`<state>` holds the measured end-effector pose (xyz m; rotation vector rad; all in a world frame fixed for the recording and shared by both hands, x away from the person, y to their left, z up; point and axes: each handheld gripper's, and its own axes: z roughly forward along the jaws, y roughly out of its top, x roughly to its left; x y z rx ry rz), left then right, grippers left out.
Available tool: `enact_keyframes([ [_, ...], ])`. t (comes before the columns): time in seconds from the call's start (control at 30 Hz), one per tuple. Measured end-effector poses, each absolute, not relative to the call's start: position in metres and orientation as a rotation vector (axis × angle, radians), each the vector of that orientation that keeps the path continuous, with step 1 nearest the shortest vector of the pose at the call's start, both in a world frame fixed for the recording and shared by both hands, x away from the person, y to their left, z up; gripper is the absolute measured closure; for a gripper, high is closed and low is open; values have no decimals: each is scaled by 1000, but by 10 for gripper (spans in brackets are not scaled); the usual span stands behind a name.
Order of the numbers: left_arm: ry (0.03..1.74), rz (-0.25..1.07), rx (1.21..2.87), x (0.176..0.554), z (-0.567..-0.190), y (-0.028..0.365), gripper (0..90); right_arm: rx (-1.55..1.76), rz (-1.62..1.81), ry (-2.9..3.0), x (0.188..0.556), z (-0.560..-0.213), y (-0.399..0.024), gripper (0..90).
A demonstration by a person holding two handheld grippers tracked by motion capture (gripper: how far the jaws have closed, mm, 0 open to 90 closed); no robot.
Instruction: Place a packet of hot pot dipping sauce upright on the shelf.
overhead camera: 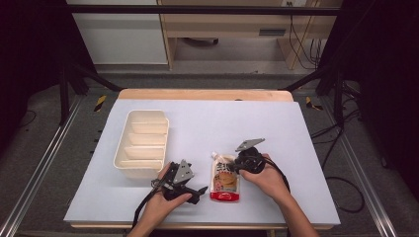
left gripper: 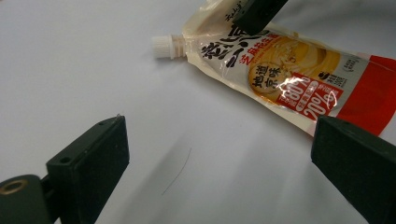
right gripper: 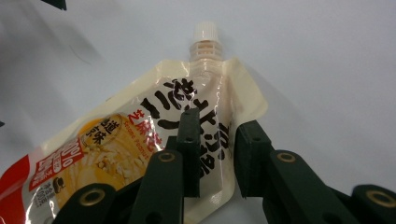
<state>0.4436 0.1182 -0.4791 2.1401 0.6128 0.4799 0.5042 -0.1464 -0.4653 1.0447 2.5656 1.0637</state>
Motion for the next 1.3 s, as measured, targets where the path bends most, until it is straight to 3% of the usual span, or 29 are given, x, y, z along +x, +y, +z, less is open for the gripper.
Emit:
enact_keyframes([
  [0.17, 613, 479, 2143, 444, -479, 118, 42, 1037, 1061, 2550, 504, -465, -144, 741],
  [0.37, 607, 479, 2144, 443, -478, 118, 42, 1021, 1044, 2526, 507, -465, -142, 900],
  [0.7, 576, 463, 2173, 446, -466, 115, 46, 958, 1093, 2472, 506, -449, -142, 900],
  [1.0, 564, 390, 2211, 458, -437, 122, 51, 863, 1162, 2401, 511, -409, -136, 900],
  [1.3, 505, 439, 2319, 476, -402, 118, 55, 815, 1220, 2359, 510, -386, -135, 900],
])
